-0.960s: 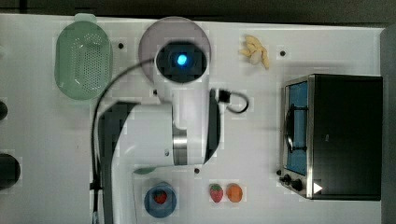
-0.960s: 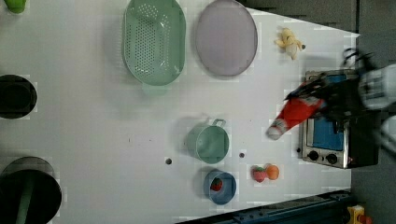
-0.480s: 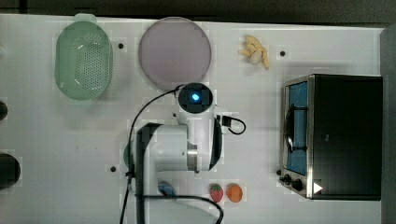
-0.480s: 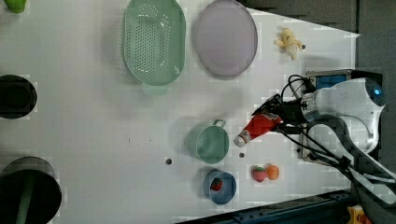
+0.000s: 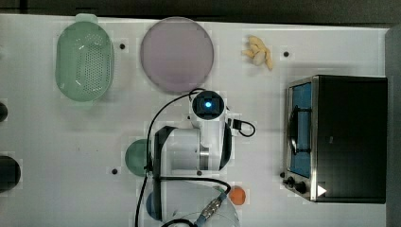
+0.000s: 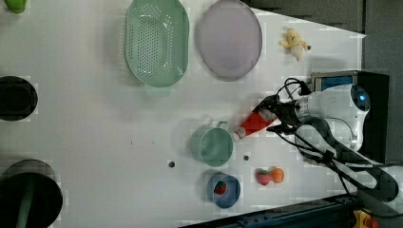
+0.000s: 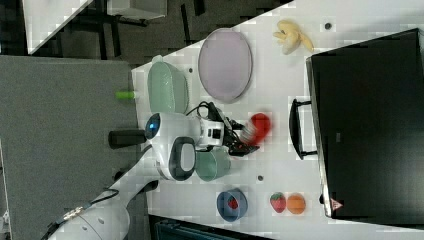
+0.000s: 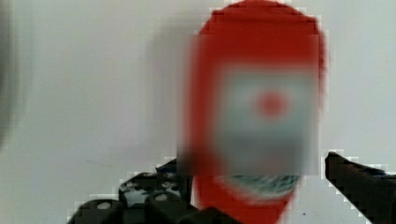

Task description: Pick Ketchup from oven and place it on table.

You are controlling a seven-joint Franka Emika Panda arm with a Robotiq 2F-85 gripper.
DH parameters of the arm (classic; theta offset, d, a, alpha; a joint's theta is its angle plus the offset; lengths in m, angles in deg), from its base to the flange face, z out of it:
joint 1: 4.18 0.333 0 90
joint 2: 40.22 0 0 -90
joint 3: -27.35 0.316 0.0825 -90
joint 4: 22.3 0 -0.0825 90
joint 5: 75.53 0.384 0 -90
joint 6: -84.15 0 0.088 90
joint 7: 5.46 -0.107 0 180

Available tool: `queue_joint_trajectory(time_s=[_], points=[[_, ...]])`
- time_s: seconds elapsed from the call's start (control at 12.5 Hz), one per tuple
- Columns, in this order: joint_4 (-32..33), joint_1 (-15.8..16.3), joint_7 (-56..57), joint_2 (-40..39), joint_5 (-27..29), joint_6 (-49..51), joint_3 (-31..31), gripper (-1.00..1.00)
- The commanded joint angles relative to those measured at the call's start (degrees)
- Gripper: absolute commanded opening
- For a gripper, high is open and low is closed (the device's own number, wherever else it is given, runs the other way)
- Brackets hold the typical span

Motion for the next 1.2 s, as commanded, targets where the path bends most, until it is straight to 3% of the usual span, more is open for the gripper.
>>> queue_joint_trajectory(time_s=[0.08,0.32,0.72,1.2], points=[[-1.85,0.6,-3.02,4.64,0.86,-0.96,0.11,1.0],[-3.82,0.54,-3.02,12.66,0.86,2.5,-0.38,1.0],[-16.45,0.57,-3.01,27.44,0.79,26.79,-0.15,1.0],[-31.8,0.5,-3.01,31.24,0.55,54.21,-0.49,1.0]])
